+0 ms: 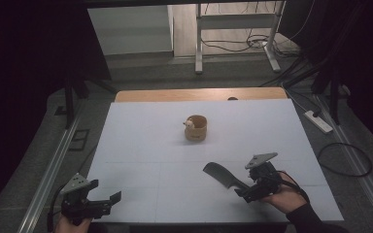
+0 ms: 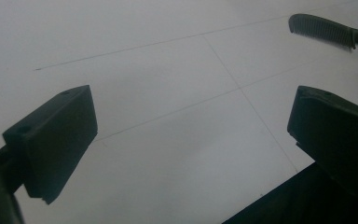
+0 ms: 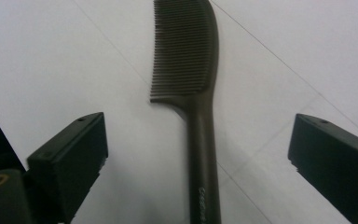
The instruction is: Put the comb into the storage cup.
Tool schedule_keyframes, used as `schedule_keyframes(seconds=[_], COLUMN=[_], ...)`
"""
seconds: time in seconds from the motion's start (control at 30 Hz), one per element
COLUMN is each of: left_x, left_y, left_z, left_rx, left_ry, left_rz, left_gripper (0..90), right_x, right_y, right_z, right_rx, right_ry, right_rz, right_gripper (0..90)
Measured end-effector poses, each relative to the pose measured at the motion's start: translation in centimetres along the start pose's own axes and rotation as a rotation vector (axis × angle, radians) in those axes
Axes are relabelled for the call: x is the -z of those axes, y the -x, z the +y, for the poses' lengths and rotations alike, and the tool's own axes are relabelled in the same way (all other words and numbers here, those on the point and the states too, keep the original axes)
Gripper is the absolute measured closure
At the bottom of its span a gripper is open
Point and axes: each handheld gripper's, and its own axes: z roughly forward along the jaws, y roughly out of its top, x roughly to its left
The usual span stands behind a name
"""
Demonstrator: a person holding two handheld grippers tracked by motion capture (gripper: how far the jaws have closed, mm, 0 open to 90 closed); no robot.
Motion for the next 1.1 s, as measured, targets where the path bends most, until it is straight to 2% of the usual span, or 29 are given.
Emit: schedule_keyframes(seconds=[0.13,0.27,0.67,0.73,1.1], left_x=[0.0,0.1,0.1,0.1,0.1], left_y=[0.0,0.0,0.0,0.0,0.0], left_z=[0.0,-0.1,-0.1,-0.1,-0.1], left_rx=[0.002,0.006,0.005,0.005,0.004], left_ry=[0.001,0.002,0.003,0.002,0.000], left_rz=[0.001,0.002,0.004,0.003,0.003], left_gripper=[2.1,2.1,2.1,2.1,2.1], right_x=[0.5,0.8,2.2,2.2,0.5], right_y=[0.5,1.0,2.1,2.2,1.9], right_z=[-0.7,-1.5,-2.9,-3.0,-2.7], right_rx=[-0.021,-0.034,-0.084,-0.096,-0.091], right_ry=[0.009,0.001,0.022,0.017,-0.036], right_rz=[0.002,-0.011,-0.048,-0.050,-0.054], right_gripper=[0.0,0.0,0.0,0.0,0.0])
